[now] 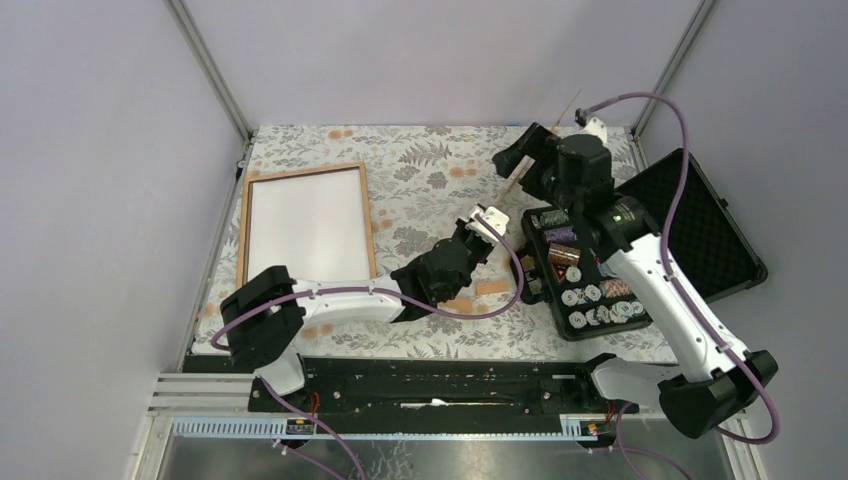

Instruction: Put the photo into the frame

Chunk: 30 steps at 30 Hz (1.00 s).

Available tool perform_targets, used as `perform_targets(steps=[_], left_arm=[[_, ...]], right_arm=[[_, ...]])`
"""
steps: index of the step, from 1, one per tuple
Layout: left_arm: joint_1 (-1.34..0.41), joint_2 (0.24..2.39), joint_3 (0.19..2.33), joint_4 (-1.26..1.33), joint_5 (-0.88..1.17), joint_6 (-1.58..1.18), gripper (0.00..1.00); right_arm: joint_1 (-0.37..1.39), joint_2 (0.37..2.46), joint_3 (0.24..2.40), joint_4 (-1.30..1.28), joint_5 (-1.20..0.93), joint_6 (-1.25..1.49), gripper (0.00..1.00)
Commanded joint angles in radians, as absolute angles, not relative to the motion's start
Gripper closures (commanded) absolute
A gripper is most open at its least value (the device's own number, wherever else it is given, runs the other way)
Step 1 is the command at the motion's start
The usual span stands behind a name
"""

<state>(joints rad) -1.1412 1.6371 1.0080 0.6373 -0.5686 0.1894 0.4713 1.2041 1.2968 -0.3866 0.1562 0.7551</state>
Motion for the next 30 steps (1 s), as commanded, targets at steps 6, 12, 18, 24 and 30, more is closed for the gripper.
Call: perform_targets(steps=[6, 12, 18, 24, 30], left_arm=[[-1.108, 1.523, 0.95, 0.548, -0.766, -0.099, 1.0], [-0.933, 1.331, 0.883, 0.329, -0.65, -0.435, 1.0], [-0.639, 1.086, 0.682, 0.351, -0.395, -0.69, 1.0], [-0.344, 0.885, 0.552, 0.283, -0.195, -0.834, 1.0], [-0.099, 0.733, 0.5, 0.233, -0.013, -0.92, 1.0]], right_arm=[[0.476, 1.104, 1.349, -0.254, 0.367, 0.512, 0.0], [0.471, 1.186, 1.285, -0.064, 0.338, 0.444, 0.0], [0.434, 1.289, 1.192, 0.027, 0.232, 0.434, 0.0], [0.413, 1.42, 1.105, 0.107, 0.097, 0.468, 0.0], [0.407, 1.486, 1.094, 0.123, 0.074, 0.436, 0.0]])
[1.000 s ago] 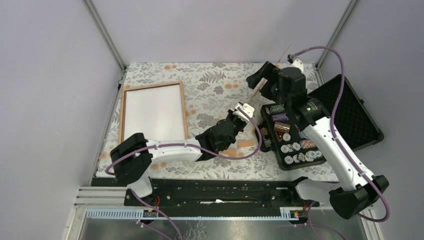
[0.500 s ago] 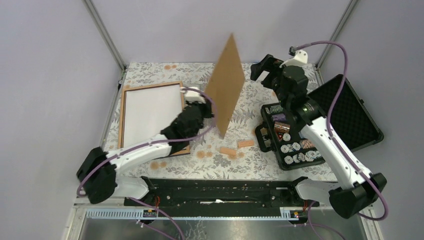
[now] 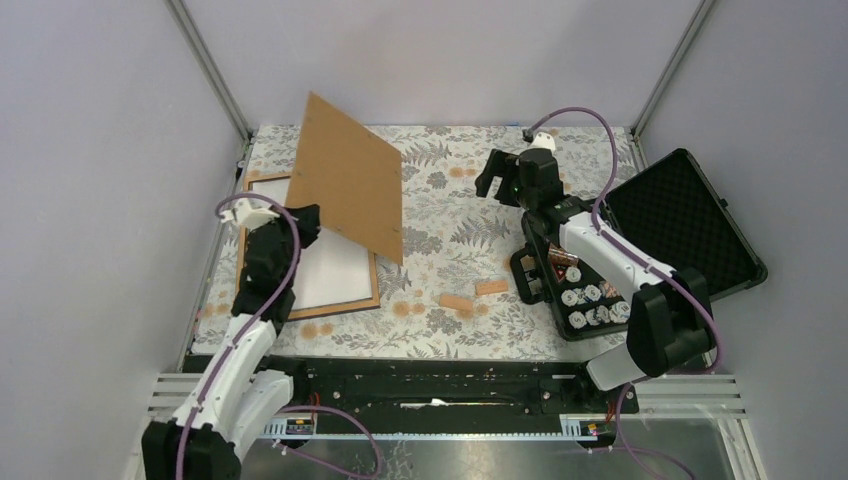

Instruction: Put the photo into the frame

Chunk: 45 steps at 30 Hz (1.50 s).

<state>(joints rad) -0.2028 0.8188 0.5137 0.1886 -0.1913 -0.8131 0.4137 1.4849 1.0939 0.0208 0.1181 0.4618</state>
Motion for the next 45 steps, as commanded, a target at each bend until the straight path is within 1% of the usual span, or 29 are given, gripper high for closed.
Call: perform_targets(steps=[1, 8, 11, 13, 17, 19, 24, 31, 38, 45], left_arm=[[-0.064, 0.718, 0.488, 0.246, 0.03, -0.952, 1.0], [0.156, 0.61, 0.402, 0.324, 0.183, -1.185, 1.0], [0.241, 0.558, 0.409, 0.269, 0.21, -1.262, 1.0], [0.274, 0.538, 0.452, 0.161, 0.196, -1.273, 1.0], [0.277, 0.496, 0.547, -0.04, 0.089, -1.234, 1.0], [0.277, 0.478, 0.577, -0.086, 0.034, -1.188, 1.0], [0.277, 0.448, 0.598, -0.103, 0.026, -1.094, 1.0], [0.277, 0.413, 0.555, -0.117, 0.027, -1.065, 1.0], [0.276, 0.431, 0.517, -0.1, 0.041, -1.05, 1.0], [0.277, 0.431, 0.549, -0.18, 0.024, -1.015, 1.0]], right_arm=[[0.403, 1.492, 1.089, 0.131, 0.063, 0.439, 0.0], [0.402, 1.523, 1.091, 0.153, -0.02, 0.465, 0.0], [0.402, 1.525, 1.089, 0.156, -0.028, 0.469, 0.0], [0.402, 1.527, 1.089, 0.157, -0.033, 0.47, 0.0], [0.402, 1.535, 1.089, 0.164, -0.05, 0.478, 0.0], [0.402, 1.541, 1.091, 0.166, -0.062, 0.481, 0.0], [0.402, 1.557, 1.094, 0.179, -0.087, 0.492, 0.0], [0.401, 1.59, 1.102, 0.19, -0.118, 0.503, 0.0], [0.394, 1.608, 1.098, 0.206, -0.141, 0.512, 0.0], [0.382, 1.632, 1.1, 0.225, -0.175, 0.531, 0.0]])
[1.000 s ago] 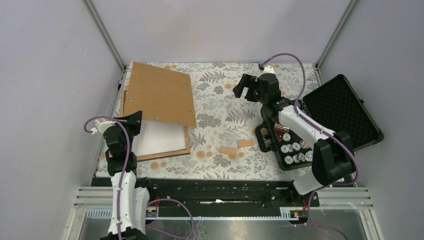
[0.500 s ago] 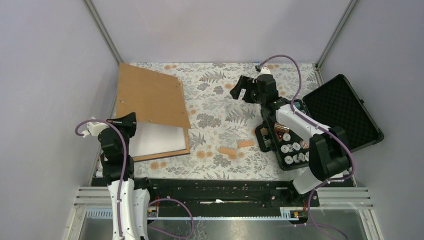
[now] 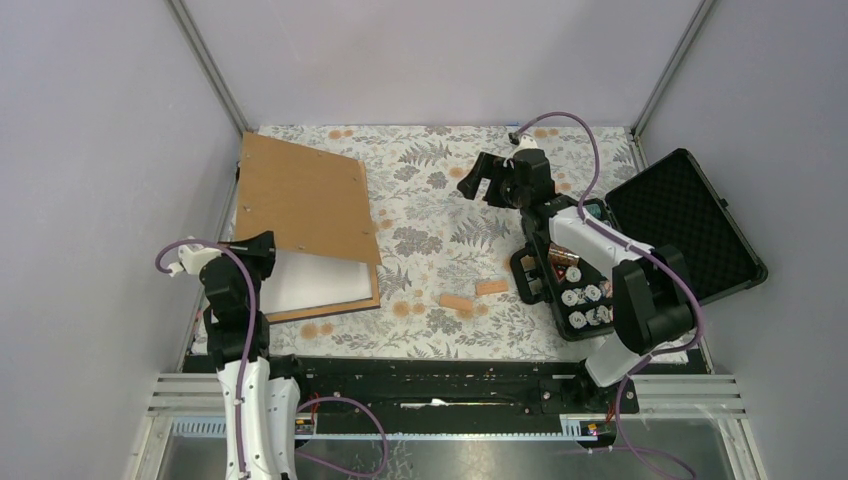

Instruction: Put the photo into the frame

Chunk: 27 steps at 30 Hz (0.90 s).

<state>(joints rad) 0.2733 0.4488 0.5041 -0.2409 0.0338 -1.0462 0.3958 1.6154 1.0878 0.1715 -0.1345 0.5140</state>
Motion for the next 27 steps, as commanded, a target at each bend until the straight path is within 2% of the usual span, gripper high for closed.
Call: perform_targets(steps=[1, 8, 27], left_arm=[[0.277, 0.42, 0.559, -0.194, 0.019, -1.009, 1.0], [0.276, 0.397, 0.604, -0.283, -0.022, -0.986, 1.0], [0.277, 0.395, 0.618, -0.311, 0.038, -1.017, 1.0]], right_arm=[[0.382, 1.638, 1.1, 0.227, -0.181, 0.535, 0.0], [0.378, 1.663, 1.109, 0.236, -0.216, 0.553, 0.0], [0.374, 1.669, 1.107, 0.25, -0.238, 0.563, 0.0]])
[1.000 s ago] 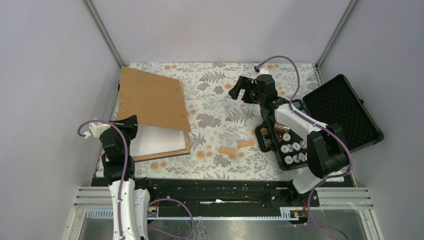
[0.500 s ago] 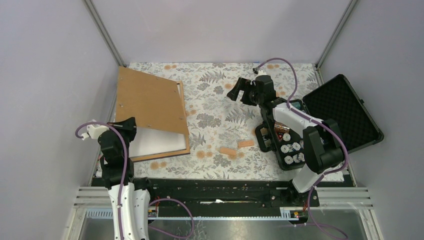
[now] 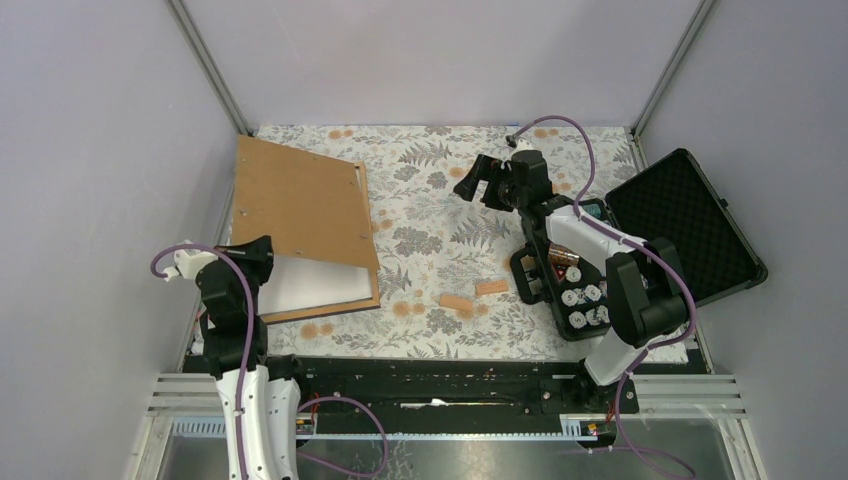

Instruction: Put the photo into the frame

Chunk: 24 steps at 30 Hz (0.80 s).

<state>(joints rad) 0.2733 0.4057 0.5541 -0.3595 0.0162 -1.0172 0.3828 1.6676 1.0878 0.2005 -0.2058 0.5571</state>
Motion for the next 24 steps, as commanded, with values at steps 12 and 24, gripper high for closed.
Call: perform_targets(steps=[12, 24], left_arm=[[0.277, 0.389, 0.663, -0.36, 0.019, -1.02, 1.0], [0.277, 0.402, 0.62, -0.327, 0.037, -1.033, 1.0]], right_arm=[[0.369, 1.67, 1.104, 0.254, -0.25, 0.57, 0.0], [0.365, 1.67, 1.103, 0.257, -0.256, 0.573, 0.0]])
